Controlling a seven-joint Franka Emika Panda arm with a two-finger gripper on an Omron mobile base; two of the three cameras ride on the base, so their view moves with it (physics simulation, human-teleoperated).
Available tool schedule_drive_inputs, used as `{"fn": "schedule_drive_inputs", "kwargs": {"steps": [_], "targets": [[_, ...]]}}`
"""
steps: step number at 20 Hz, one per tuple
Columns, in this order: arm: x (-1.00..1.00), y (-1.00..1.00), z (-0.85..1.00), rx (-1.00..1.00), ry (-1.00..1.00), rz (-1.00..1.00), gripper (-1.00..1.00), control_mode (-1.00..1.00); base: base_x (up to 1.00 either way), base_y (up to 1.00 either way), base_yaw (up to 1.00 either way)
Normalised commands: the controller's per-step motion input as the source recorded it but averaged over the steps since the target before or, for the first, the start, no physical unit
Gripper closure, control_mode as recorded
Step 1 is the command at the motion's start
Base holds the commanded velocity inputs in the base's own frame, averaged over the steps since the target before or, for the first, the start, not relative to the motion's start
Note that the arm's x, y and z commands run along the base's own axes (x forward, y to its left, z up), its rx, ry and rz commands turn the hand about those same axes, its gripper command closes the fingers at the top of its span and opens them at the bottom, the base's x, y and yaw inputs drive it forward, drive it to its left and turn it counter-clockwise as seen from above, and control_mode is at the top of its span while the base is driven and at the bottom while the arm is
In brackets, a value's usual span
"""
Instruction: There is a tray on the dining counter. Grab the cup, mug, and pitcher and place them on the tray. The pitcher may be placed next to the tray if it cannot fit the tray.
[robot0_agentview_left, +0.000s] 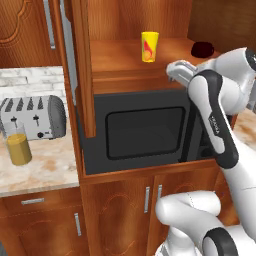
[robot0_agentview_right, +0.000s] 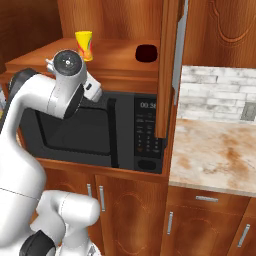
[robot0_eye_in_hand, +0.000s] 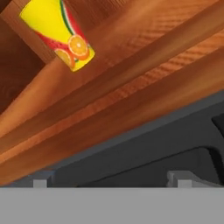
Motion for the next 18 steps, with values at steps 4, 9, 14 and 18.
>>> {"fn": "schedule_drive_inputs", "kwargs": {"steps": [4, 9, 14, 18], "targets": [[-0.01, 0.00, 0.53, 0.18, 0.00, -0.07, -1.00, -1.00, 0.00, 0.00, 0.00], [0.00, 0.00, 0.45, 0.10, 0.00, -0.08, -1.00, -1.00, 0.00, 0.00, 0.00], [0.00, 0.00, 0.59, 0.15, 0.03, -0.08, -1.00, -1.00, 0.00, 0.00, 0.00], [0.04, 0.00, 0.44, 0.11, 0.05, -0.06, -1.00, -1.00, 0.00, 0.00, 0.00]]}}
